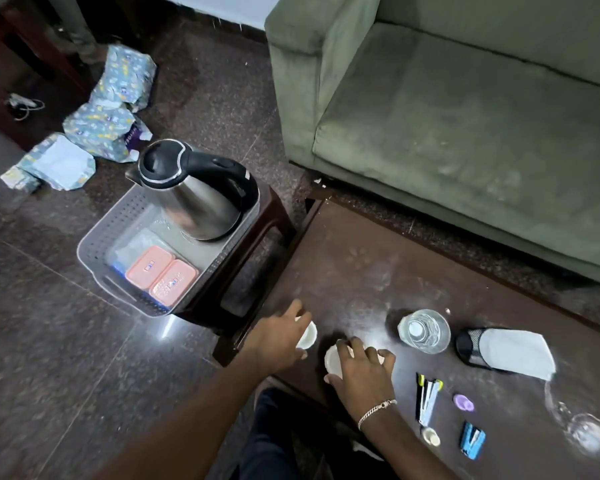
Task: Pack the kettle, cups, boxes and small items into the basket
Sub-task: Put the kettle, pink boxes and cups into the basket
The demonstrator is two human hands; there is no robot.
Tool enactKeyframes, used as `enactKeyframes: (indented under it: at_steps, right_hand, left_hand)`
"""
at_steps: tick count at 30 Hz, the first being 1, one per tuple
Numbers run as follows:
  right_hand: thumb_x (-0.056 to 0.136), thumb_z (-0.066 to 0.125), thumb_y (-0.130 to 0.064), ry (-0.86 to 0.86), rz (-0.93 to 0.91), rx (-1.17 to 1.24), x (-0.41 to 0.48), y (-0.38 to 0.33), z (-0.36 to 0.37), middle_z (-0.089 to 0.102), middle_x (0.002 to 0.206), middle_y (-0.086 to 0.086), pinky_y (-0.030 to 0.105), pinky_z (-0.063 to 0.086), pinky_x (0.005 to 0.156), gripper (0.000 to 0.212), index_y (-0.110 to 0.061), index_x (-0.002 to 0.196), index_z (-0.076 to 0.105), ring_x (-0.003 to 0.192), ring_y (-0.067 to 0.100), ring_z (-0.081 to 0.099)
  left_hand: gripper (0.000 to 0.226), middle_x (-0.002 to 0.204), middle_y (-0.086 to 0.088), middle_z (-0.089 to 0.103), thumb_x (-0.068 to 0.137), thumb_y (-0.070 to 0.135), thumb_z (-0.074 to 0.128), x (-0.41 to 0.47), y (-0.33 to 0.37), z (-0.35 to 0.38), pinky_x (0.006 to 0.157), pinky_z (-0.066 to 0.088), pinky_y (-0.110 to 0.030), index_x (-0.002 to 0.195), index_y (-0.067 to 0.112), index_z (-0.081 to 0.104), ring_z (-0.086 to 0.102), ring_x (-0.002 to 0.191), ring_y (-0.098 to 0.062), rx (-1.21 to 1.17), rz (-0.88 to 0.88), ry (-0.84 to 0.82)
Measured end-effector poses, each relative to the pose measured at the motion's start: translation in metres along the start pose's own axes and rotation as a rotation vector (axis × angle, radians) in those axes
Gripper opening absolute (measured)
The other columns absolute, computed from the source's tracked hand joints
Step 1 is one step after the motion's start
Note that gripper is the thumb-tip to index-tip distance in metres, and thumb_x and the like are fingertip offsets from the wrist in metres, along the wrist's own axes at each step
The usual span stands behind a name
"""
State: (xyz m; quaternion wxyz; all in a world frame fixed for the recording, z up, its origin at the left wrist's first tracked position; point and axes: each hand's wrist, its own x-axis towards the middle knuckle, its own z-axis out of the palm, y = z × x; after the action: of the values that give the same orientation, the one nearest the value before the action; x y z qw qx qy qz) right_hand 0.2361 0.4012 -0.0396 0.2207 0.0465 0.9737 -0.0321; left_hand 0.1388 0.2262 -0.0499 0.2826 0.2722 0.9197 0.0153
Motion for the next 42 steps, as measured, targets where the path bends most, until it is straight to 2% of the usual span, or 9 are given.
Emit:
enactKeyframes:
  at_steps: [4,9,15,21,25,30,34,38,42]
  right_hand:
    - [0.041,0.094,-0.049,0.048,-0.022,-0.012,-0.001,-0.003,0.006,0.071,0.094,0.005,0.048,0.046,0.076,0.082,-0.015,0.112,0.074,0.075,0.028,0.069]
    - [0.046,0.094,-0.045,0.051,-0.029,-0.029,0.003,-0.008,0.011,0.071,0.095,0.007,0.047,0.042,0.079,0.080,-0.012,0.115,0.073,0.074,0.028,0.069]
    - [0.048,0.092,-0.037,0.073,-0.036,-0.052,0.006,-0.011,0.016,0.070,0.091,0.008,0.045,0.042,0.078,0.073,-0.010,0.114,0.073,0.073,0.029,0.068]
    - [0.048,0.090,-0.036,0.143,-0.042,-0.015,0.012,-0.024,-0.004,0.070,0.098,0.006,0.044,0.038,0.078,0.075,-0.013,0.116,0.072,0.073,0.028,0.068]
    - [0.051,0.086,-0.038,0.220,-0.052,0.072,0.026,-0.053,-0.043,0.069,0.097,0.001,0.043,0.035,0.079,0.072,-0.017,0.119,0.070,0.075,0.027,0.067]
    - [0.059,0.080,-0.047,0.376,-0.125,0.176,0.050,-0.105,-0.106,0.067,0.102,-0.002,0.043,0.036,0.077,0.073,-0.023,0.125,0.065,0.080,0.026,0.067]
    - [0.066,0.073,-0.051,0.446,-0.219,0.279,0.073,-0.150,-0.150,0.065,0.113,-0.009,0.042,0.038,0.078,0.069,-0.026,0.128,0.057,0.089,0.018,0.064]
    - [0.070,0.071,-0.047,0.432,-0.303,0.300,0.098,-0.194,-0.166,0.061,0.117,-0.008,0.040,0.035,0.080,0.058,-0.029,0.123,0.055,0.091,0.018,0.060]
    - [0.073,0.072,-0.042,0.366,-0.374,0.286,0.125,-0.222,-0.157,0.055,0.123,-0.002,0.041,0.038,0.080,0.058,-0.030,0.127,0.055,0.096,0.021,0.061]
  left_hand:
    - [0.067,0.141,-0.004,0.038,0.082,0.056,0.075,0.002,0.017,0.016,0.069,0.054,-0.042,0.129,0.023,0.041,0.069,0.094,-0.036,-0.076,-0.177,0.057]
    - [0.072,0.139,-0.009,0.043,0.086,0.066,0.066,0.005,0.030,0.031,0.072,0.055,-0.042,0.134,0.020,0.039,0.072,0.093,-0.036,-0.153,-0.336,0.083]
    - [0.066,0.130,-0.010,0.059,0.089,0.057,0.063,0.009,0.030,0.031,0.071,0.053,-0.036,0.137,0.016,0.044,0.075,0.094,-0.029,-0.058,-0.340,0.104]
    - [0.059,0.136,-0.006,0.052,0.089,0.046,0.064,-0.016,0.004,-0.009,0.075,0.055,-0.039,0.139,0.023,0.044,0.073,0.095,-0.037,-0.101,-0.306,0.107]
    - [0.059,0.134,0.000,0.040,0.086,0.036,0.066,-0.048,-0.034,-0.060,0.078,0.056,-0.046,0.138,0.039,0.040,0.069,0.090,-0.043,-0.326,-0.314,0.150]
    - [0.064,0.130,0.009,0.044,0.074,0.018,0.066,-0.091,-0.105,-0.129,0.086,0.056,-0.045,0.130,0.044,0.051,0.066,0.104,-0.030,-0.480,-0.293,0.341]
    - [0.044,0.123,0.012,0.048,0.075,0.031,0.074,-0.107,-0.165,-0.165,0.083,0.057,-0.045,0.114,0.041,0.059,0.067,0.099,-0.023,-0.539,-0.328,0.466]
    - [0.024,0.126,0.005,0.053,0.086,0.026,0.079,-0.099,-0.216,-0.175,0.078,0.055,-0.038,0.101,0.036,0.063,0.069,0.091,-0.028,-0.447,-0.369,0.571]
    - [0.024,0.132,-0.005,0.053,0.089,0.018,0.076,-0.079,-0.253,-0.177,0.082,0.056,-0.043,0.109,0.028,0.067,0.067,0.099,-0.036,-0.308,-0.330,0.541]
